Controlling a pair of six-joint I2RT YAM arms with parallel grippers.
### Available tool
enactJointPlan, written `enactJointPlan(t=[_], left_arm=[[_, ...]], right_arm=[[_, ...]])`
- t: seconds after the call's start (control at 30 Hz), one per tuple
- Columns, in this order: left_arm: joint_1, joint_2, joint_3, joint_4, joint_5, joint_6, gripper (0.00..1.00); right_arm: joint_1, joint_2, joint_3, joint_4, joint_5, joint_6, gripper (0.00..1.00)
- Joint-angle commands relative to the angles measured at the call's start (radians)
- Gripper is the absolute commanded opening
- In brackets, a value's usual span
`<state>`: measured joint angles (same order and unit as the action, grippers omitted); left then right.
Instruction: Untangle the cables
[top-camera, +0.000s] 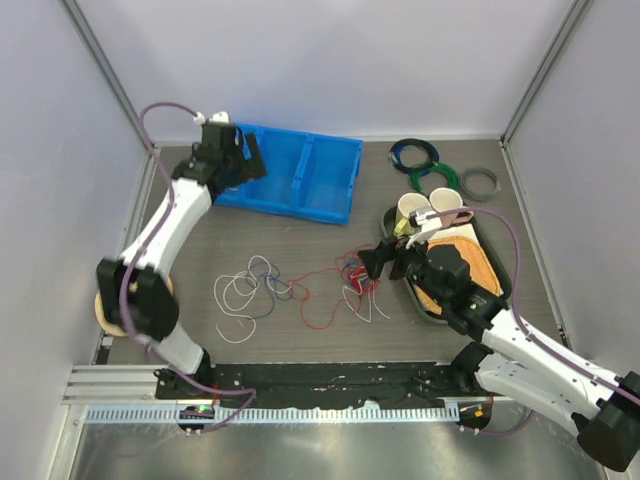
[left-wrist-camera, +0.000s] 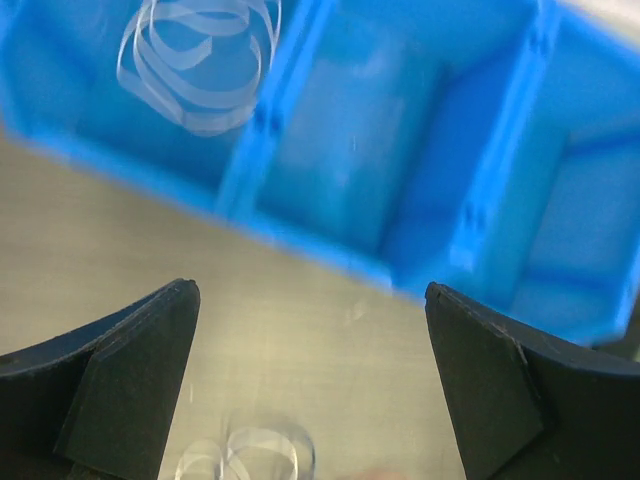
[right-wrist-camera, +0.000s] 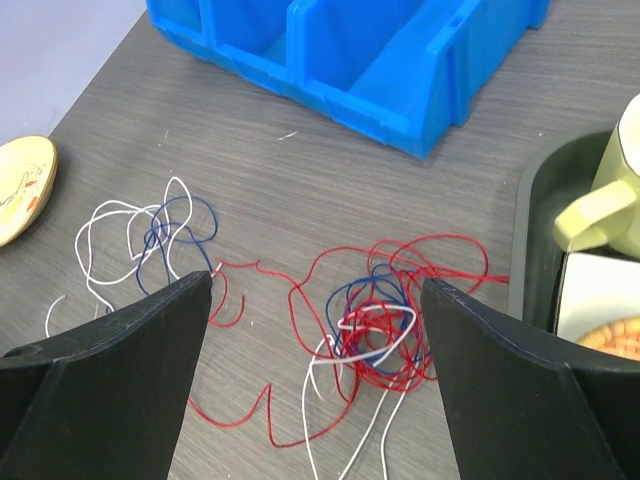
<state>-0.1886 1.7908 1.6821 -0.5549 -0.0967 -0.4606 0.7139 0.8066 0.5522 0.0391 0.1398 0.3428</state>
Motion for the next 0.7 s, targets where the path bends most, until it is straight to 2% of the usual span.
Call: enactJointPlan(t=[0.0,0.03,0.07,0.1,0.13,0.2,0.4,0.57,0.67], left_arm=[[-0.152,-0.371,-0.444,0.035,-0.351,-0.136,1.0],[-0.179,-0.492,-0.526,0.064,-0.354,-0.166,1.0],[-0.183,-0.543,-0.603,0.075,-0.353,-0.261,1.0],[-0.183,-0.589,-0.733,0.076,-0.348,-0.306,1.0],[-0.184,-0.676,-0.786,0.075,-0.341,-0.338,1.0],[-0.186,-0.738,-0.917,0.061,-0.34,-0.392,1.0],[-0.187,-0.832,-1.125,0.018,-0.331,-0.435,1.0],[-0.186,-0.847,-1.21,0.041,-0.343,-0.472,1.0],[-0.187,-0.864,-1.233,0.07,-0.341,-0.48,0.96]], right_arm=[[0.005,-0.102,-0.069,0.059,-0.009,0.016,0.91],[0.006,-0.116,-0.075,0.062,-0.008,0.015,0.91],[0.006,-0.128,-0.081,0.062,-0.006,0.013,0.91],[0.006,-0.136,-0.084,0.062,-0.012,0.013,0.92],[0.006,-0.15,-0.086,0.067,-0.017,0.012,0.92],[0.006,-0.158,-0.095,0.083,-0.04,0.015,0.92],[0.007,-0.162,-0.094,0.079,-0.055,0.016,0.92],[0.007,-0.179,-0.097,0.068,-0.051,0.028,0.92],[0.007,-0.178,-0.097,0.07,-0.043,0.03,0.92]])
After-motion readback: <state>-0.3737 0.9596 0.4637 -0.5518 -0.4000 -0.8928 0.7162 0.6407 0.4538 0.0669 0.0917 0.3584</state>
